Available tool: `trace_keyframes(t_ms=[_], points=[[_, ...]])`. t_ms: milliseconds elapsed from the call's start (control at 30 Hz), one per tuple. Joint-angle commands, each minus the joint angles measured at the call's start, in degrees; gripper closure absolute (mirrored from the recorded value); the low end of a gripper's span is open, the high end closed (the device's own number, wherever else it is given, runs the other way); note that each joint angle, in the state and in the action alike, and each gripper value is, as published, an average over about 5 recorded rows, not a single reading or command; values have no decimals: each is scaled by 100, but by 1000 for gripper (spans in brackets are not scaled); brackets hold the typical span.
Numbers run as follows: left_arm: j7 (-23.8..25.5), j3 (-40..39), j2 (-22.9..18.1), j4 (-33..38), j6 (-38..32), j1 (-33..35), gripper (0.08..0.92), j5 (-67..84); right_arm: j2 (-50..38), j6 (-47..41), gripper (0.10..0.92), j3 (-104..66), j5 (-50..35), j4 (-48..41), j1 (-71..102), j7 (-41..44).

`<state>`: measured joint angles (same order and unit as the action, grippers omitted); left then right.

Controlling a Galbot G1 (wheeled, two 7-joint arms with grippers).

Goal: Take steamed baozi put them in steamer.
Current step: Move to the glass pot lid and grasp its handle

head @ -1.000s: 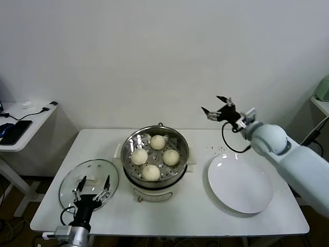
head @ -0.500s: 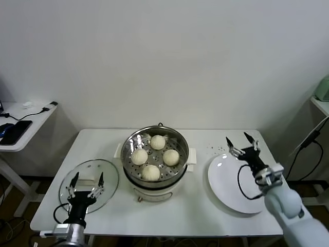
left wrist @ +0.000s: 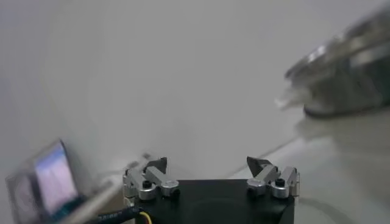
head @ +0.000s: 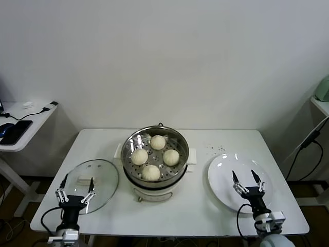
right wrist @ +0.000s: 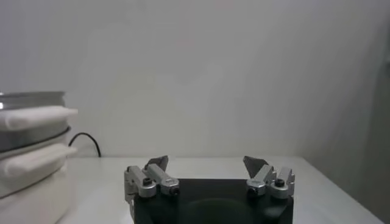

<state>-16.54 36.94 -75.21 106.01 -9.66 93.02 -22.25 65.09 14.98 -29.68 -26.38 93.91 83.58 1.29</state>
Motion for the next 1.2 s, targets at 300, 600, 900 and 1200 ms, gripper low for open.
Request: trace_keyframes(t_ms=[300,600,900,1200], points=[[-1095,59,551,-1899,472,-543,177,-4788,420,86,203,-68,120,-81,381,-200],[-1018,-43,447,-2369,829,-972,177,-4967,417,62,203,-5,136,-51,317,-270],[-1012,-126,488,-2582,890,-1398,177,-4983,430,69,203,0,134,-59,313,-325],[-830,-281,586,-2710,933,-1704,177,-4926,437,82,203,-4,141,-89,314,-357]])
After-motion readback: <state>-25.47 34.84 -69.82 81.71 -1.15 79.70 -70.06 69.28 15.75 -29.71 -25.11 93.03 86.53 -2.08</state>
